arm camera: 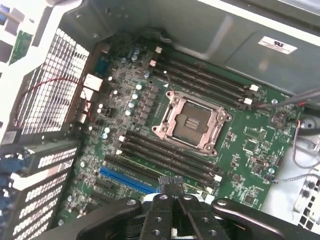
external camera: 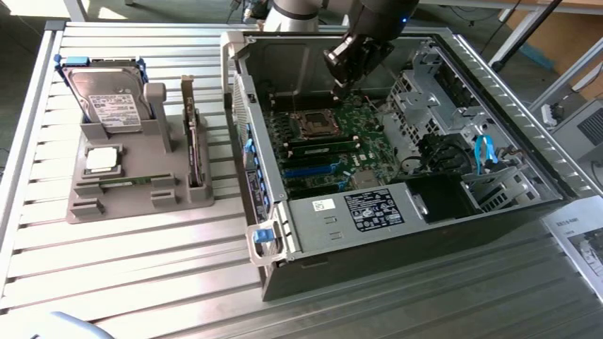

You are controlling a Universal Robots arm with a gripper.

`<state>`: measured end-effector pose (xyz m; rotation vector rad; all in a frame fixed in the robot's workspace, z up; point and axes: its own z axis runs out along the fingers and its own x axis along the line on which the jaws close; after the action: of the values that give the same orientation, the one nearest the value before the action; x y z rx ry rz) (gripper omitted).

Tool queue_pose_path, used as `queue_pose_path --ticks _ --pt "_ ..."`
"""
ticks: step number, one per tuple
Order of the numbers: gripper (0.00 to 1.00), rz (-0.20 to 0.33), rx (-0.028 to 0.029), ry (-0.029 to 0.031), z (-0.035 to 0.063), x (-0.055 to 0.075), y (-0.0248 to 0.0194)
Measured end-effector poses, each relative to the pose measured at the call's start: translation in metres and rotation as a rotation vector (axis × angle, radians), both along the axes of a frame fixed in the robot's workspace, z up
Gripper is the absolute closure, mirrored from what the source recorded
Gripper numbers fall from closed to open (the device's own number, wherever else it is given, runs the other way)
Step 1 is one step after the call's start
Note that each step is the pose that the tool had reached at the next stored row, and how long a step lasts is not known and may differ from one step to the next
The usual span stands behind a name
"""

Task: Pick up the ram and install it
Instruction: 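Press down the ram until it locks into place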

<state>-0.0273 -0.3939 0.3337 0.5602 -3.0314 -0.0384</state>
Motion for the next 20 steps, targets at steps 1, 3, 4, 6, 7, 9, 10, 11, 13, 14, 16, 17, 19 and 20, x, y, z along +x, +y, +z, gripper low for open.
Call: queue_pose_path --ticks 1,3,4,6,7,9,10,11,13,14,16,17,19,20 --pt "0.9 -0.015 0.0 0.0 0.0 0.0 0.0" --pt "0.9 -0.041 0.0002 0.0 -0.0002 0.0 0.0" --pt "0.9 -0.054 0.0003 0.0 -0.0002 0.0 0.0" --pt "0.9 -0.08 0.0004 0.0 -0.0003 0.0 0.0" --pt "0.9 -0.093 0.0005 0.0 -0.0004 0.0 0.0" --pt "0.9 -0.12 0.0007 0.0 -0.0005 0.0 0.0" --pt "0.9 -0.131 0.0007 0.0 -0.0006 0.0 0.0" --pt "0.9 -0.144 0.0008 0.0 -0.0006 0.0 0.0" --pt "0.9 -0.169 0.008 -0.0206 -0.0007 -0.0017 -0.0001" --pt "0.9 -0.18 0.0089 -0.0234 -0.0007 -0.0017 -0.0001" --pt "0.9 -0.251 0.0083 -0.0239 -0.0008 -0.0017 -0.0001" --pt "0.9 -0.255 0.0103 -0.0401 -0.0013 -0.0017 -0.0001" --pt "0.9 -0.298 0.0094 -0.0405 -0.0013 -0.0017 -0.0001" --pt "0.9 -0.302 0.0092 -0.0405 -0.0013 -0.0017 -0.0001"
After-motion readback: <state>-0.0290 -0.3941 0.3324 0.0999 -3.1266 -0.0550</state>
